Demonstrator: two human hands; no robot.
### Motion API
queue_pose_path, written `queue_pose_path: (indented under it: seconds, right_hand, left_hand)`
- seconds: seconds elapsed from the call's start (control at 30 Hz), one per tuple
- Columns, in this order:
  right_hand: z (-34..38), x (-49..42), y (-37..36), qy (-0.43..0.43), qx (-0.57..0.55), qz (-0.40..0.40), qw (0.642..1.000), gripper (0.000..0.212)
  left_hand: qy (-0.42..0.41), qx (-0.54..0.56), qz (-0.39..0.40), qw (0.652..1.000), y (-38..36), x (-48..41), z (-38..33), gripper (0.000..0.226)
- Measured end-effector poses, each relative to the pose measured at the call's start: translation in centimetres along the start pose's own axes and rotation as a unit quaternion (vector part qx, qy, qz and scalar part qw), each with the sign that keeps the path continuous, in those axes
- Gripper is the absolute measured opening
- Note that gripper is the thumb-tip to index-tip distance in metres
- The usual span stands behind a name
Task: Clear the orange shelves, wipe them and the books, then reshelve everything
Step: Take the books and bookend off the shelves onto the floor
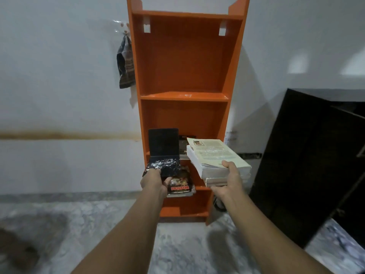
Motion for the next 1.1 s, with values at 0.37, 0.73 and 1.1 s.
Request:
queue_pose_path:
  seconds: [0.37, 0.73, 1.1]
  right_hand:
    - [-10.7, -4.1, 11.9, -0.061, 0.049, -0.118, 0.99, 0.061]
    - [-23.7, -13.1, 19.4, -0.098, 0.066, -0.206, 0.971, 0.046]
    - [-38.9, -26.2, 33.5, -0.147, 0.1, -0.211, 0.961, 0.041]
  left_hand:
    - [0.069, -0.002, -0.086, 0.994, 7.4, -9.8, 6.9, 0.02]
    - [0.152, -0.031, -0.146, 0.977, 13.1, -27.4, 12.8, 0.029]
    - [0.185, -0.066, -0.168, 0.966, 21.5, -48.9, 23.0, 0.031]
Point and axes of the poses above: each hand's wrist, its own x-axis away from the middle knuckle, its own y-axis out of the back of the hand, z = x × y, the point moved 9 cm from there along -x, towards the middle knuckle, and after that the axes turned 14 degrees about y, right-handed, at the moved point
